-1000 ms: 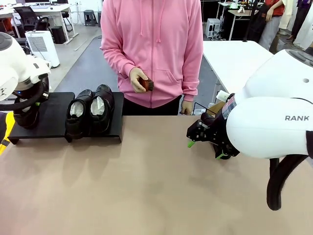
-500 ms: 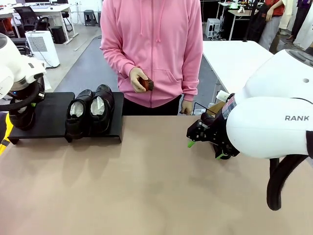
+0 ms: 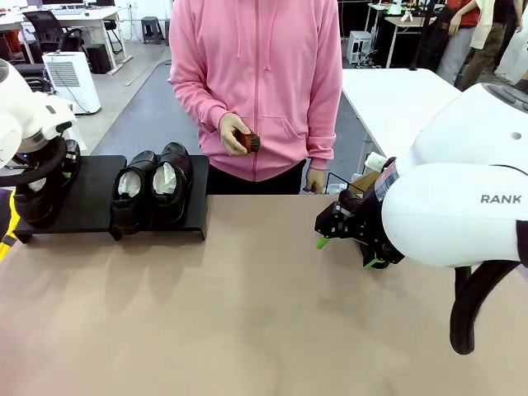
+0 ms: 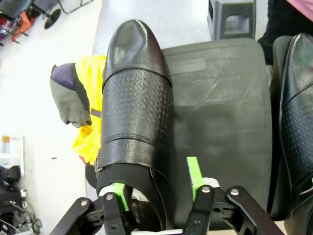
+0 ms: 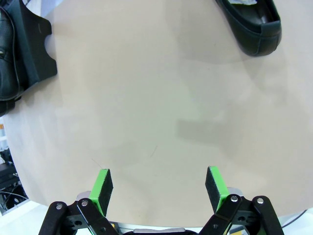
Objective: Organize the shoes by placing them on the stand.
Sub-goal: Place the Shoe from the middle of the table onto the Shoes Stand, then pick up one Shoe and place it in the middle of the table, then place the Shoe from the middle of the table onto the Shoes Stand.
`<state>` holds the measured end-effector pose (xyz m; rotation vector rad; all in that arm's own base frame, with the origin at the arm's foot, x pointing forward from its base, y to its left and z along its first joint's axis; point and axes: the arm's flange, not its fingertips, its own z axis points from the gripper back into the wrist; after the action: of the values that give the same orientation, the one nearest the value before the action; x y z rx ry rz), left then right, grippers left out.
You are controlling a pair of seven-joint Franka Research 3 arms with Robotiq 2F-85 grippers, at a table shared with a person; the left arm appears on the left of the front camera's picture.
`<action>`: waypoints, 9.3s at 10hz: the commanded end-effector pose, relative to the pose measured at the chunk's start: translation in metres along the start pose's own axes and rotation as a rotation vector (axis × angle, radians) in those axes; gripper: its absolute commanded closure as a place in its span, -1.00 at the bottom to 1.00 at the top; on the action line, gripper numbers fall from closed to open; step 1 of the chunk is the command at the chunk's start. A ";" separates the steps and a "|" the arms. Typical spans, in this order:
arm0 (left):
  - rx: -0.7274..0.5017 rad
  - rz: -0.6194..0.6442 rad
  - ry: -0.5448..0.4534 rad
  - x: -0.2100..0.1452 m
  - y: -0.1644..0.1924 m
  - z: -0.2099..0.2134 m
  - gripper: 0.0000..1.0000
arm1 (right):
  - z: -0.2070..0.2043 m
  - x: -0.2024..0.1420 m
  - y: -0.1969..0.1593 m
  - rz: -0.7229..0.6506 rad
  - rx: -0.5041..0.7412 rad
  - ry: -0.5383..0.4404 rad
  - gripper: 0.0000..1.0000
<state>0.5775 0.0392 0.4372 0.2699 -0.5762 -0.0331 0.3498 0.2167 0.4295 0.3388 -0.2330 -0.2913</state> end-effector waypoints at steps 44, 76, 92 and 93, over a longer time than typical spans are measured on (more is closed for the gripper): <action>-0.382 0.005 0.165 -0.106 -0.034 0.156 -1.00 | -0.114 0.176 -0.014 0.438 -0.295 0.089 -0.72; -0.382 0.005 0.165 -0.106 -0.034 0.156 -1.00 | -0.099 -0.051 0.133 0.219 0.012 0.144 -0.92; -0.365 -0.061 0.165 -0.119 -0.062 0.161 -1.00 | -0.042 -0.036 0.119 0.211 0.082 0.083 -1.00; -0.387 -0.096 0.171 -0.135 -0.089 0.170 -1.00 | -0.017 -0.021 0.099 0.161 0.069 0.002 -1.00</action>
<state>0.3947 -0.0496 0.4880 -0.0687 -0.3683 -0.1826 0.3659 0.3547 0.4318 0.3963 -0.1901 -0.0740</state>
